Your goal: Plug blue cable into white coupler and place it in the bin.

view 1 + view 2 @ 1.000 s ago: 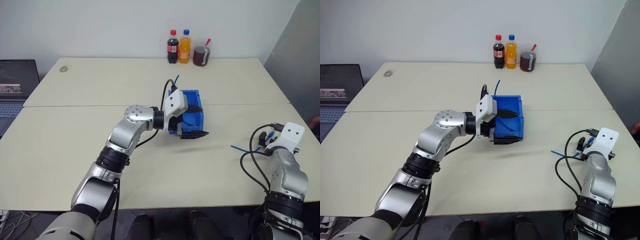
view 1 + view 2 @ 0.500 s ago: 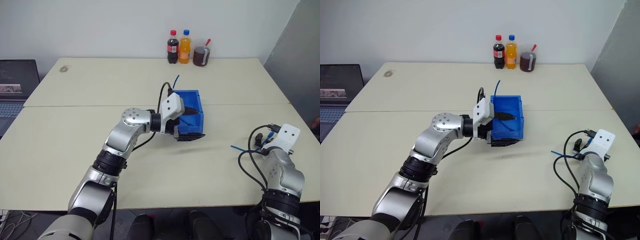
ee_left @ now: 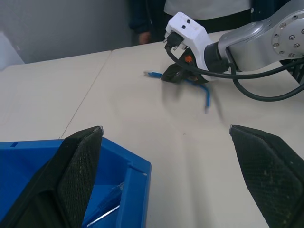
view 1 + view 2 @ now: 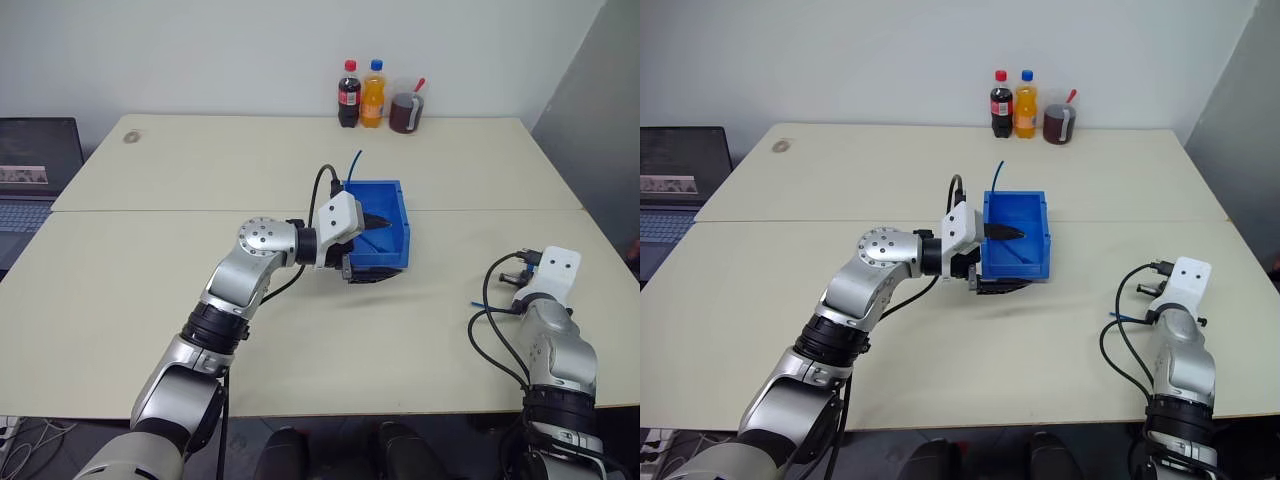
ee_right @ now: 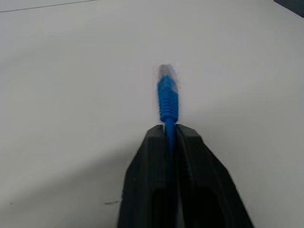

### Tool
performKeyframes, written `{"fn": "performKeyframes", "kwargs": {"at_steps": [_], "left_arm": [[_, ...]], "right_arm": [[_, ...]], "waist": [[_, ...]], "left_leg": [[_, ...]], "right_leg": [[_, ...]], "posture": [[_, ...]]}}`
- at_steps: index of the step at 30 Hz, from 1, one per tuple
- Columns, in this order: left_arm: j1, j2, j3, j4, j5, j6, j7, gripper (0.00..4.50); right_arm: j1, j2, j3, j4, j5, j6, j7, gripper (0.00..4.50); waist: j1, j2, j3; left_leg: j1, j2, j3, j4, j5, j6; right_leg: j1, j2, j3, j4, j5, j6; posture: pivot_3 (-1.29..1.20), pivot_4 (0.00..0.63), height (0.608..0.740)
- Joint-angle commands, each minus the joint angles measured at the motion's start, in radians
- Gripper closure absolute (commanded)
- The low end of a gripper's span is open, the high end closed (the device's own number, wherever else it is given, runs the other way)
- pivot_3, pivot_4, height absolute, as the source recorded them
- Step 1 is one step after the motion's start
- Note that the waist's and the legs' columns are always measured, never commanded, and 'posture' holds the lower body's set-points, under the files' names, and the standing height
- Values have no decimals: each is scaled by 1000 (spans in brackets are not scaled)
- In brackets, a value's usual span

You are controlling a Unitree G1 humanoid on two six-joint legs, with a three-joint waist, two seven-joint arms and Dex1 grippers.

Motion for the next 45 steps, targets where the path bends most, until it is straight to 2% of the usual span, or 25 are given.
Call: {"fn": "performKeyframes", "kwargs": {"at_steps": [1,6,11,13,15,18,22,27,30,34,39,42,45], "left_arm": [[-11,5,5,-2,6,-22,-14,0],[-6,7,26,-10,14,-55,10,0],[128,153,164,-163,-62,-1,0,0],[191,201,211,-235,-115,57,-6,0],[305,255,262,-339,-155,109,4,0],[609,319,381,-545,-193,161,39,0],[948,301,517,-752,-226,206,129,0],[1287,143,615,-943,-168,180,331,0],[1443,36,615,-1047,-158,174,425,0],[1628,-55,559,-1091,-84,95,480,0],[1666,-95,535,-1083,-40,54,541,0],[1650,-84,525,-1069,-36,51,550,0],[1596,-47,540,-1060,-48,87,552,0]], "right_arm": [[27,2,-39,2,15,10,-20,4488],[56,-63,6,-46,26,10,86,4488],[146,-344,118,-225,162,-42,584,4488],[157,-429,152,-268,215,-33,727,4488],[138,-505,207,-317,264,-26,867,4488],[50,-555,377,-371,277,-84,1066,4488],[-60,-484,611,-326,160,-269,1170,4488],[-216,-287,865,-32,-82,-601,1155,4488],[-301,-200,947,188,-206,-770,1101,4488],[-390,-133,1013,429,-340,-957,1021,4488],[-415,-109,1061,579,-410,-1086,1028,4488],[-392,-95,1044,593,-368,-1064,1086,3869],[-370,-88,1008,569,-314,-1008,1127,3253]], "waist": [[3,0,0],[3,0,0],[-16,3,2],[-29,4,3],[-29,3,3],[-53,5,3],[-51,-3,7],[-22,-8,9],[-14,-13,9],[-10,-15,9],[-19,-15,9],[-23,-15,9],[-23,-15,8]], "left_leg": [[0,0,0,0,0,0],[0,0,0,0,0,0],[0,0,2,-1,0,0],[1,1,1,-1,0,0],[1,2,-1,-1,0,0],[4,3,-2,-2,0,0],[5,5,-5,-2,0,1],[3,11,-4,1,0,0],[3,7,-1,1,0,0],[3,6,3,1,0,0],[8,3,3,0,0,0],[21,3,2,-1,-1,0],[24,3,1,-2,-1,0]], "right_leg": [[0,0,0,0,0,0],[0,-1,0,-1,0,0],[-1,0,1,-1,0,0],[-1,0,2,0,0,1],[0,2,0,0,-2,3],[0,1,3,0,-2,4],[1,1,1,0,-3,2],[1,-1,0,0,-2,2],[2,-3,0,-1,-2,2],[1,-4,1,-2,-1,-3],[1,-3,1,-1,-6,-8],[12,-3,2,0,-9,-13],[15,-3,2,-1,-10,-13]], "posture": [[0,150,740],[0,150,740],[0,150,740],[0,150,740],[0,150,740],[0,150,740],[0,150,740],[0,150,740],[0,150,740],[0,150,740],[0,150,740],[0,150,740],[0,150,740]]}}
